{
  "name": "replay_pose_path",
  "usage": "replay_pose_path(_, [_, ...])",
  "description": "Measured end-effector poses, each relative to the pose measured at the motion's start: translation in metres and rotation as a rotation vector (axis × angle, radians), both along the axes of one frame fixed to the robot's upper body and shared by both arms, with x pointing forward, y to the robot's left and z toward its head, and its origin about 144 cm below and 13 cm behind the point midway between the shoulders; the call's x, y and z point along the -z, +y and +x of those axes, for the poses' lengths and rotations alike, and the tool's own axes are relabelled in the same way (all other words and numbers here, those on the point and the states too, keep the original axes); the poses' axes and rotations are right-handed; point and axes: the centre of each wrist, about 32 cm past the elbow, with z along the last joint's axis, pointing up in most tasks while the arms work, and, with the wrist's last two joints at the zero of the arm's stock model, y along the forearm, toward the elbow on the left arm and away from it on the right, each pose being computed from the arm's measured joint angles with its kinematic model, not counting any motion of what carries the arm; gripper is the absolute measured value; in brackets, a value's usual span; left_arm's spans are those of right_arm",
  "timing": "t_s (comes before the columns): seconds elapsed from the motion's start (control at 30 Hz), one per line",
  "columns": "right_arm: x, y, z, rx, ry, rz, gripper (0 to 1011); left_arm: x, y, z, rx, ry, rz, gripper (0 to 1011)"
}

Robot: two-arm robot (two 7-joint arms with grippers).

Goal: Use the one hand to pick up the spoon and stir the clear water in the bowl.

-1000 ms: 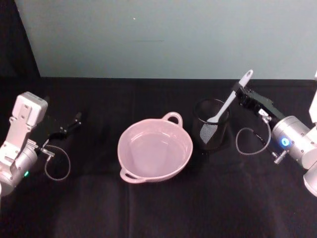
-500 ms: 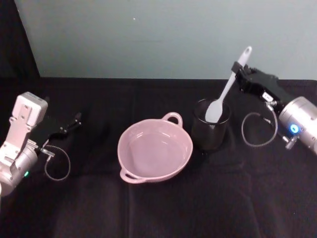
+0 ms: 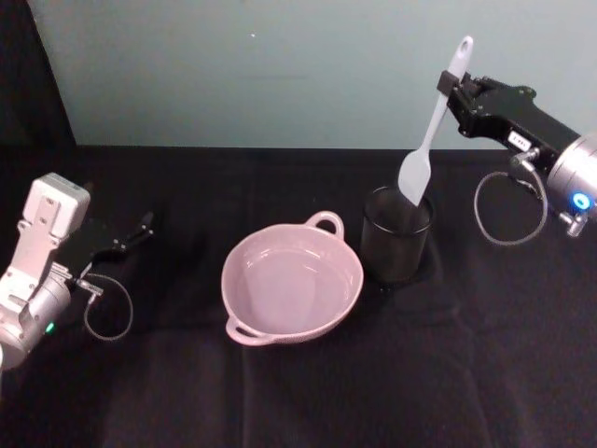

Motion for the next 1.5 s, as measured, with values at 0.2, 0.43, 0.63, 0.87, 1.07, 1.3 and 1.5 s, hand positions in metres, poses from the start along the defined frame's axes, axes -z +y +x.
replay_pose_path(0.2, [-0.007,-0.004,0.006,-0.039,-0.011,-0.011,110,0.000,0.000,0.000,0.000,0.000,0.000,1011])
replay_pose_path(0.43, [-0.012,-0.007,0.024,-0.106,-0.026,-0.034,110,0.000,0.000,0.000,0.000,0.000,0.000,1011])
replay_pose_path(0.63, [-0.018,-0.010,0.034,-0.157,-0.054,-0.042,110,0.000,0.000,0.000,0.000,0.000,0.000,1011])
replay_pose_path(0.87, [-0.025,-0.010,0.039,-0.233,-0.081,-0.048,110,0.000,0.000,0.000,0.000,0.000,0.000,1011])
replay_pose_path(1.07, [-0.016,0.006,0.037,-0.305,-0.061,-0.059,110,0.000,0.000,0.000,0.000,0.000,0.000,1011])
replay_pose_path(1.3, [0.001,0.032,0.027,-0.401,-0.036,-0.091,110,0.000,0.000,0.000,0.000,0.000,0.000,1011])
replay_pose_path(1.5, [0.017,0.047,0.023,-0.447,-0.031,-0.118,110,0.000,0.000,0.000,0.000,0.000,0.000,1011])
